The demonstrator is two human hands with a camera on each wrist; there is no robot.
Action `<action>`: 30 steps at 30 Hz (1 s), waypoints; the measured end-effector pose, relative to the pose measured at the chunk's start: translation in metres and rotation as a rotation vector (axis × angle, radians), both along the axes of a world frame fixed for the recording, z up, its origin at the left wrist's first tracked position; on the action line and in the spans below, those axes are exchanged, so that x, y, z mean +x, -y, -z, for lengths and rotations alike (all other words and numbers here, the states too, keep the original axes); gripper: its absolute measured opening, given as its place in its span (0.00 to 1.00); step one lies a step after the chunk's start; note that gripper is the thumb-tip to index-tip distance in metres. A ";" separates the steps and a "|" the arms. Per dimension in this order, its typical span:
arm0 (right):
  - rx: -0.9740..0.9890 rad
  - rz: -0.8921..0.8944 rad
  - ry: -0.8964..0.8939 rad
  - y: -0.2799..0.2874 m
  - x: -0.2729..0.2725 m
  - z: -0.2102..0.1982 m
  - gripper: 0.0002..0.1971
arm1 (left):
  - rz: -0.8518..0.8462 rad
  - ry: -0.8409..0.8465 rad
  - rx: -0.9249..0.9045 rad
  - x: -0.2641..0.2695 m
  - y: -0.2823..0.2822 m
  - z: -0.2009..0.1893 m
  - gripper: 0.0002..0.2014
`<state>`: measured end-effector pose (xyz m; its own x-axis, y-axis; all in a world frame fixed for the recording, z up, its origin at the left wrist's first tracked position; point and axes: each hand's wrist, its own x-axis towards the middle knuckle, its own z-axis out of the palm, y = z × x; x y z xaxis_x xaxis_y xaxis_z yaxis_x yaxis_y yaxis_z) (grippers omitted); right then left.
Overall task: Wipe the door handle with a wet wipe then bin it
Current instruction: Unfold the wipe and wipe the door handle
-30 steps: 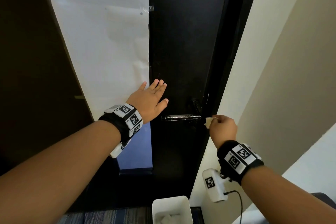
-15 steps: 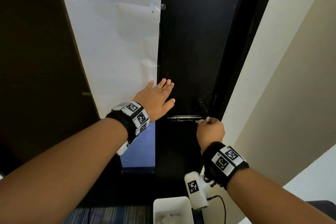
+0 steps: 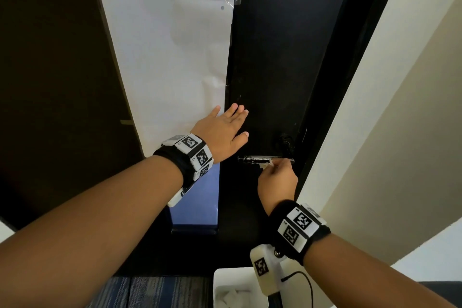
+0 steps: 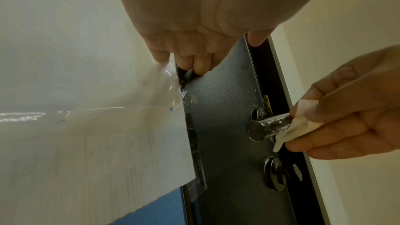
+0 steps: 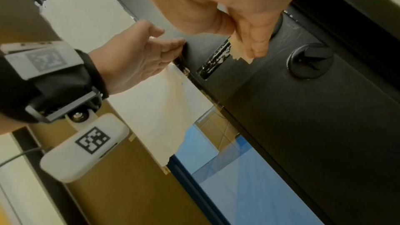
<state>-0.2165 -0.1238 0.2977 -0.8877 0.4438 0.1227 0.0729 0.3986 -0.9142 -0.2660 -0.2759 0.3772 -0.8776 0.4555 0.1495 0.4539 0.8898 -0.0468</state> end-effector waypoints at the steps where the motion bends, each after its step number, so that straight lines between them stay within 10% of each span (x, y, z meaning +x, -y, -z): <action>1: 0.008 -0.012 -0.003 0.003 0.000 0.000 0.06 | 0.000 -0.003 -0.001 0.000 0.000 0.000 0.30; 16: 0.072 -0.245 -0.041 0.044 0.004 0.003 0.06 | 0.007 0.010 -0.028 0.002 0.000 0.007 0.30; 23: 0.056 -0.407 -0.192 0.063 0.002 -0.005 0.05 | -0.062 0.239 0.299 0.012 0.004 -0.010 0.25; 30: -0.478 -0.369 0.010 0.019 -0.009 -0.024 0.10 | -0.037 0.179 0.769 0.008 0.013 -0.012 0.20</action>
<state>-0.2255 -0.1424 0.3220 -0.9937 0.1100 -0.0232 0.0172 -0.0557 -0.9983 -0.2583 -0.2890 0.3893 -0.9305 0.2519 0.2660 0.3662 0.6572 0.6588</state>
